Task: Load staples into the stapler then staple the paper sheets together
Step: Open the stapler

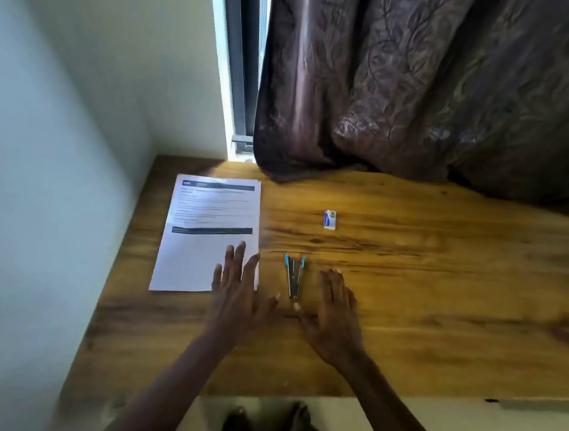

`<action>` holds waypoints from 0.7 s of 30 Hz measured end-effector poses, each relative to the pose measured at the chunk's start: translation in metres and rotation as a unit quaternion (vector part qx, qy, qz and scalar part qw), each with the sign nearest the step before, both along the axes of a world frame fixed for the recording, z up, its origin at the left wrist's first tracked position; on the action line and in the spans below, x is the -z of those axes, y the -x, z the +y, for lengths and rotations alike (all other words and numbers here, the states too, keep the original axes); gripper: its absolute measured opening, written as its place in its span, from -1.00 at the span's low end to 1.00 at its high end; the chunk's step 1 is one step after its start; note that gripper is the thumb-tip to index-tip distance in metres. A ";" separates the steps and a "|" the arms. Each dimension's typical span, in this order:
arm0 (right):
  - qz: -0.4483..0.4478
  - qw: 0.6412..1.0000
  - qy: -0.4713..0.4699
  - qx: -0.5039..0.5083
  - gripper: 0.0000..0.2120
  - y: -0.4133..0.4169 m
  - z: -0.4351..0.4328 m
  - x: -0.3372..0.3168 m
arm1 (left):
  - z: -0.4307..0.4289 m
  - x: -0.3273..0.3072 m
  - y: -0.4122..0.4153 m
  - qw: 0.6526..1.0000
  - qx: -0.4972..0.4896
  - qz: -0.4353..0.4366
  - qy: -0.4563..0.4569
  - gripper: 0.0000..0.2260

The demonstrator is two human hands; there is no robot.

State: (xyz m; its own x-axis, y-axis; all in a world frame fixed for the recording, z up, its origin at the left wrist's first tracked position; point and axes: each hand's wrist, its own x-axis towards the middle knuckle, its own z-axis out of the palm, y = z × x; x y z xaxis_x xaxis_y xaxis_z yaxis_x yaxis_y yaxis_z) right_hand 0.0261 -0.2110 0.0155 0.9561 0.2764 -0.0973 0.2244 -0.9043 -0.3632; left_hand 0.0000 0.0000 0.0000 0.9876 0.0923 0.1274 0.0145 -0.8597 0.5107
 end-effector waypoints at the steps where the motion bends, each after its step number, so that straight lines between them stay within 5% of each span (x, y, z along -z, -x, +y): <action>1: 0.003 1.000 0.005 0.003 -0.17 -0.003 0.002 0.001 | 0.000 0.003 -0.004 1.000 0.007 0.022 -0.019 -0.25; 8: -0.004 0.999 -0.007 0.049 -0.35 -0.050 0.014 -0.004 | 0.006 0.024 -0.018 0.988 0.004 0.093 -0.123 -0.22; 14: 0.091 0.994 0.031 -0.041 -0.12 -0.080 0.030 -0.011 | 0.004 0.021 -0.017 0.991 -0.006 0.079 -0.112 -0.27; 21: 0.109 0.993 0.033 -0.039 -0.44 -0.089 0.043 -0.017 | 0.003 0.020 -0.019 0.991 -0.019 0.074 -0.105 -0.30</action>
State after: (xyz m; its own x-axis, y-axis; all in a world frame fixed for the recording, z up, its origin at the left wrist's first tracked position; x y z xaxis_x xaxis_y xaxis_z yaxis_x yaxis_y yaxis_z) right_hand 0.1152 -0.1682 0.0329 0.8863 0.3340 -0.3208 0.2163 -0.9110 -0.3511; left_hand 0.0193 0.0031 -0.0195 0.9932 0.1163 0.0018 0.1100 -0.9445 0.3094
